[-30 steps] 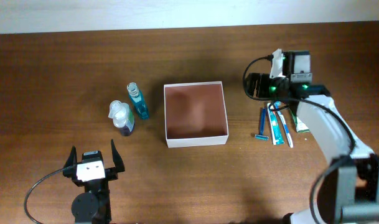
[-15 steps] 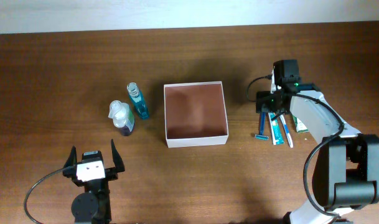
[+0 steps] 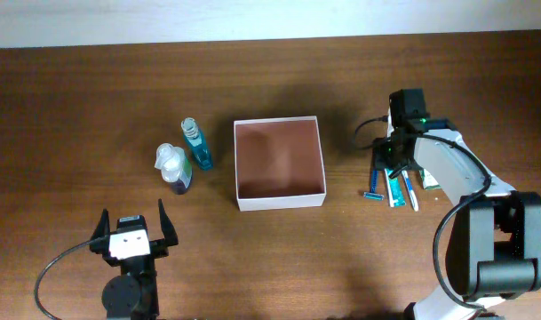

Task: Pack container

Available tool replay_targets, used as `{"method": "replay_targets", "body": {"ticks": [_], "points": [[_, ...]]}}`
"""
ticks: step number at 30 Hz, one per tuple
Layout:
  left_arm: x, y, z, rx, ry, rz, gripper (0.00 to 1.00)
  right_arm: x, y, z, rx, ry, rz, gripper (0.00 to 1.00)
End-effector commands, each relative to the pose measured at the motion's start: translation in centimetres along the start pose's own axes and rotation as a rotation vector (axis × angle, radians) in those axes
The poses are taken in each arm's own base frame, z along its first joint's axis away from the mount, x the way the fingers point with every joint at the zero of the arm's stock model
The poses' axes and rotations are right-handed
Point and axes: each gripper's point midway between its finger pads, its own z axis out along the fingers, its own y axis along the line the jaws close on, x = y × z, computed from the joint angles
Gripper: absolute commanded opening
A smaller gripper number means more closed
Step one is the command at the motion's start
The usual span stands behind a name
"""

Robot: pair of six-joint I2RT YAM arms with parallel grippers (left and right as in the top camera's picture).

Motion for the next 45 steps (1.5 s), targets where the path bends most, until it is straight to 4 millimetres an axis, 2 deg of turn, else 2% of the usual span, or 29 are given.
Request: {"method": "replay_targets", "body": {"ticks": [1,7,13,17,20,24,30,40,41,43,45], "points": [[0.1,-0.1,0.0,0.006,-0.007,0.015,0.99,0.4,0.2,-0.2,-0.026,0.018,0.009,0.54],[0.1,-0.1,0.0,0.006,-0.007,0.015,0.99,1.2,0.2,0.0,-0.023,0.045,0.006,0.43],[0.1,-0.1,0.0,0.006,-0.007,0.015,0.99,1.0,0.2,0.2,-0.024,0.034,0.007,0.27],[0.1,-0.1,0.0,0.006,-0.007,0.015,0.99,1.0,0.2,0.2,-0.027,0.035,0.007,0.13],[0.1,-0.1,0.0,0.006,-0.007,0.015,0.99,1.1,1.0,0.1,-0.073,0.040,0.007,0.05],[0.1,-0.1,0.0,0.006,-0.007,0.015,0.99,1.5,2.2,0.0,-0.141,0.056,0.008,0.04],[0.1,-0.1,0.0,0.006,-0.007,0.015,0.99,2.3,2.3,0.3,-0.145,0.081,0.009,0.04],[0.1,-0.1,0.0,0.006,-0.007,0.015,0.99,5.0,2.4,3.7,-0.145,0.066,0.063,0.04],[0.1,-0.1,0.0,0.006,-0.007,0.015,0.99,5.1,2.4,3.8,-0.145,0.064,0.063,0.05],[0.1,-0.1,0.0,0.006,-0.007,0.015,1.00,5.1,2.4,3.9,-0.145,0.061,0.063,0.15],[0.1,-0.1,0.0,0.006,-0.007,0.015,0.99,4.9,2.5,3.9,-0.151,0.053,0.063,0.15]]}}
